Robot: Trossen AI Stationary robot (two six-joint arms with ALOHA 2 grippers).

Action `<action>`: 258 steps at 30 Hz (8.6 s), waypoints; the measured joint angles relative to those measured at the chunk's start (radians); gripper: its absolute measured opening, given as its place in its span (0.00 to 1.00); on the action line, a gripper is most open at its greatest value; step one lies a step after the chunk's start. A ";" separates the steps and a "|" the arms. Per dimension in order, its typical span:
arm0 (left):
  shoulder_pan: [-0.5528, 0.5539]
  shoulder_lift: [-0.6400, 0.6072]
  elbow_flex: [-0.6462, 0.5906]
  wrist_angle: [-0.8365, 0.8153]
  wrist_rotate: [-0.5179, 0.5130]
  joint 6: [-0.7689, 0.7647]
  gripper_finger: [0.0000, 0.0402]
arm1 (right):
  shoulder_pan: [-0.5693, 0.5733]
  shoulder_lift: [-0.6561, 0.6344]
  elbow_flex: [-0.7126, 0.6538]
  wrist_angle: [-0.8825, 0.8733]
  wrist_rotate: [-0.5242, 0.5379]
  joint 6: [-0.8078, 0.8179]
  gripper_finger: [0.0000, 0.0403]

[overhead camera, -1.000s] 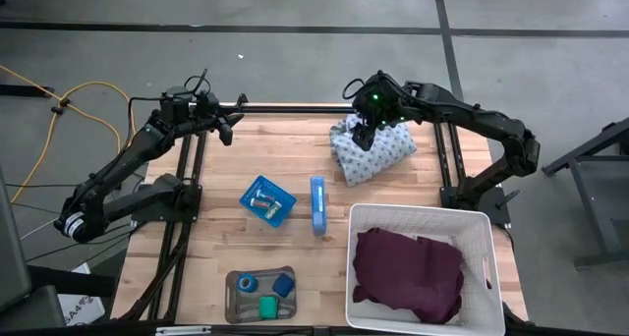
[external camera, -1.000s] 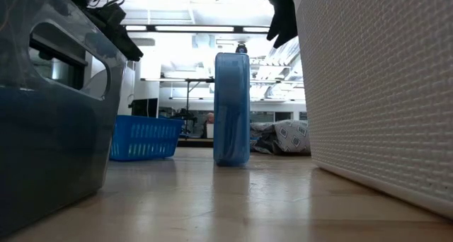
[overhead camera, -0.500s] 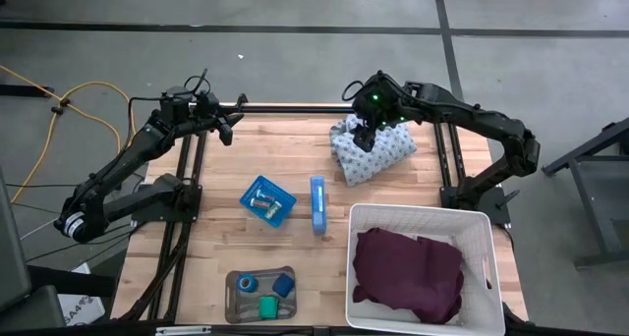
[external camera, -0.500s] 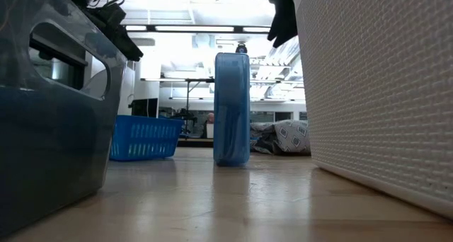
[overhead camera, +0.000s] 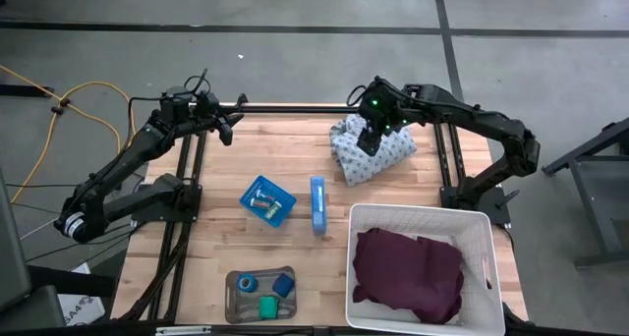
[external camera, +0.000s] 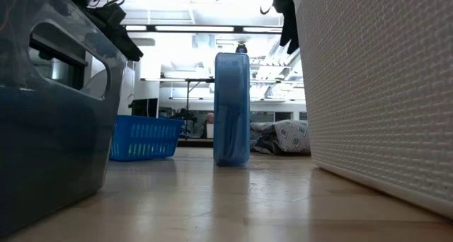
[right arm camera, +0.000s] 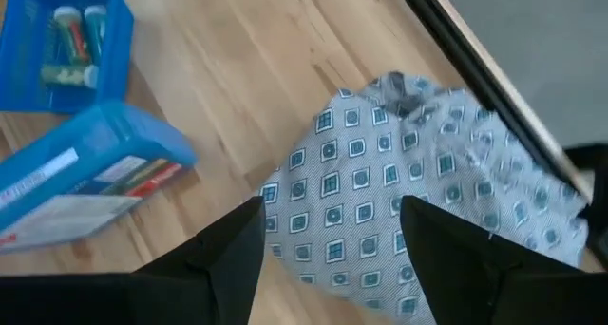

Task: Pick & Place Medicine items
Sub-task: Put the blue patient gown into the white bin

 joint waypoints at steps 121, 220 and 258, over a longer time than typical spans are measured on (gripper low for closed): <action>0.000 0.000 0.000 0.000 0.000 0.000 0.34 | -0.677 -0.513 -0.596 0.147 -0.561 0.611 0.99; 0.000 0.000 0.000 0.002 0.000 0.000 0.34 | -0.046 -0.608 -1.343 1.088 0.062 1.416 0.99; 0.000 0.000 0.000 0.002 0.000 0.000 0.34 | 0.021 -0.100 -1.343 1.659 0.262 1.577 0.99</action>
